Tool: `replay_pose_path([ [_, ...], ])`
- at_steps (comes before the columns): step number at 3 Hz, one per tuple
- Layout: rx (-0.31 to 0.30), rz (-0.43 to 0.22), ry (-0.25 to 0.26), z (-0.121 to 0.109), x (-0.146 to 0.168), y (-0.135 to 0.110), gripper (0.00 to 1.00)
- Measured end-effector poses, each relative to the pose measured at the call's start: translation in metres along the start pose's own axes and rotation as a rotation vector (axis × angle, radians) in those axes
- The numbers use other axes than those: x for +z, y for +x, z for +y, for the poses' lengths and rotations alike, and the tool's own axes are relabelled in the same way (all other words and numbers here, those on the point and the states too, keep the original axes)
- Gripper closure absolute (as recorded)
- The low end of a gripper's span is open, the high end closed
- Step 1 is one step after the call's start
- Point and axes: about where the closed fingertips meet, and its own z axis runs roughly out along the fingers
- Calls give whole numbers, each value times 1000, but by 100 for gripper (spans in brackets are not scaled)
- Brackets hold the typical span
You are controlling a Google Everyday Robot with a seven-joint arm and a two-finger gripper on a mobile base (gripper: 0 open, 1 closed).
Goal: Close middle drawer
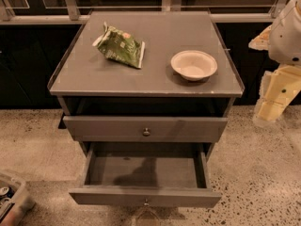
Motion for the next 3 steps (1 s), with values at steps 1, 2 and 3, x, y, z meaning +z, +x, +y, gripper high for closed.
replay_pose_path([
  [1, 2, -4, 12, 0, -1, -1, 0],
  [2, 23, -78, 28, 2, 12, -2, 0],
  [3, 43, -218, 35, 32, 40, -3, 0],
])
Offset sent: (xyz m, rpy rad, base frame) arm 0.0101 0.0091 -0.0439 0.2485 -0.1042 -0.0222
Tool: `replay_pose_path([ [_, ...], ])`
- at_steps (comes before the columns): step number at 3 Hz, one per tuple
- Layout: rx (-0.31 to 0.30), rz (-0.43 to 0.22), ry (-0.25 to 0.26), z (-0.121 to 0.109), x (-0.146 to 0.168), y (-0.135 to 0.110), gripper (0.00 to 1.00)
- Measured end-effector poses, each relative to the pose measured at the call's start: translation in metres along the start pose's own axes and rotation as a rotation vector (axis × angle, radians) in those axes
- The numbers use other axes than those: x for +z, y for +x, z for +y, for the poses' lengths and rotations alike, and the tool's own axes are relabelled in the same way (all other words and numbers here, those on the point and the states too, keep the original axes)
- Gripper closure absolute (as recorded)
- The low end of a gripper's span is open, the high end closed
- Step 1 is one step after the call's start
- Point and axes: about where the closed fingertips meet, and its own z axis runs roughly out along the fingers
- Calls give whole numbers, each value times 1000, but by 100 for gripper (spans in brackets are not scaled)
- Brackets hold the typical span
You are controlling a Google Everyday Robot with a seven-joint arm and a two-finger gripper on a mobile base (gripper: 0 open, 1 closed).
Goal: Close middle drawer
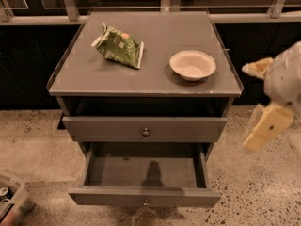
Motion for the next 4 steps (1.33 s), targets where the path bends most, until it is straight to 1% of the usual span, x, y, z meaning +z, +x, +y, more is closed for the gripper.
replay_pose_path([
  [1, 60, -143, -35, 38, 57, 17, 0],
  [2, 185, -287, -60, 64, 119, 21, 0],
  [3, 295, -370, -43, 72, 174, 30, 0],
  [4, 380, -381, -34, 72, 220, 42, 0],
])
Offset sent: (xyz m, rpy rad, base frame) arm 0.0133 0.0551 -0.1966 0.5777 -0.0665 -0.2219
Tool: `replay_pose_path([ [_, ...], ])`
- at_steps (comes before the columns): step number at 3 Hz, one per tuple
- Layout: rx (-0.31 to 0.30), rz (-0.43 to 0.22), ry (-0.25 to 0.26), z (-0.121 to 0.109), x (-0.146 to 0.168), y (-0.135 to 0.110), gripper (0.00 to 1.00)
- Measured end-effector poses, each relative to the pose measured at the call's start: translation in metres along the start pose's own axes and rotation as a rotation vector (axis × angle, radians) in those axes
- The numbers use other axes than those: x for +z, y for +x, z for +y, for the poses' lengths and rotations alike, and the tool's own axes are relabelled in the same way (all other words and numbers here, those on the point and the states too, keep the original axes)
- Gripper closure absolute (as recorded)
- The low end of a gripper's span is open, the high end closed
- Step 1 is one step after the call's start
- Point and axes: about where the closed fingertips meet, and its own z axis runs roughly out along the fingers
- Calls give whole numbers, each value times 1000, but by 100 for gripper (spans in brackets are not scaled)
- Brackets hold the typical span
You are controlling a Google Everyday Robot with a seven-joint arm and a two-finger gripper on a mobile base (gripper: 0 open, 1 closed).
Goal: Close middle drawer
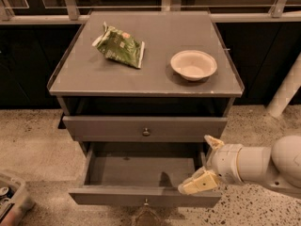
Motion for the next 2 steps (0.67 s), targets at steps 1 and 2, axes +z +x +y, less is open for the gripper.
replay_pose_path([
  [1, 6, -2, 16, -5, 4, 2, 0],
  [2, 6, -2, 16, -5, 4, 2, 19],
])
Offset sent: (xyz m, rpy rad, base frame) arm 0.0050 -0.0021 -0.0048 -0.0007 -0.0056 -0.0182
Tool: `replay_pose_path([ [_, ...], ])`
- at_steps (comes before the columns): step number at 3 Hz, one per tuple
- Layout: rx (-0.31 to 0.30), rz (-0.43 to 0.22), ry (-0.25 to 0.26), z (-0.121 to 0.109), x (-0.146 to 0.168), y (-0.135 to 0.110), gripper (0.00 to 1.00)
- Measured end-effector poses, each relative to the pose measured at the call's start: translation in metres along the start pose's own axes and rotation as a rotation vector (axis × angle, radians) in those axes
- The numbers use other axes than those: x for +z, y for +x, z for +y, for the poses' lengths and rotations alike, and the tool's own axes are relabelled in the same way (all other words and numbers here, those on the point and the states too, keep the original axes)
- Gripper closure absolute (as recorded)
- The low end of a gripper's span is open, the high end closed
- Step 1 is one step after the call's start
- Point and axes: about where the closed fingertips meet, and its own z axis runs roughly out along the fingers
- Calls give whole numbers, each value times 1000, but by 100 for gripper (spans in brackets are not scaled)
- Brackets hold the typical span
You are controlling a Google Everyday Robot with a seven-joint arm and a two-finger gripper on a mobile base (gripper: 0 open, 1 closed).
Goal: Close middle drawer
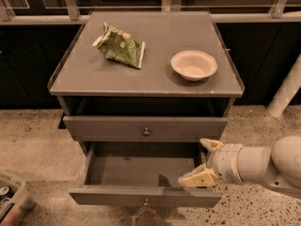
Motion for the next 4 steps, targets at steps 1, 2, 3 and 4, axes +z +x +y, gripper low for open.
replay_pose_path([
  [1, 0, 0, 0, 0, 0, 0, 41],
  [2, 0, 0, 0, 0, 0, 0, 64],
  [3, 0, 0, 0, 0, 0, 0, 89],
  [4, 24, -23, 48, 6, 2, 10, 100],
])
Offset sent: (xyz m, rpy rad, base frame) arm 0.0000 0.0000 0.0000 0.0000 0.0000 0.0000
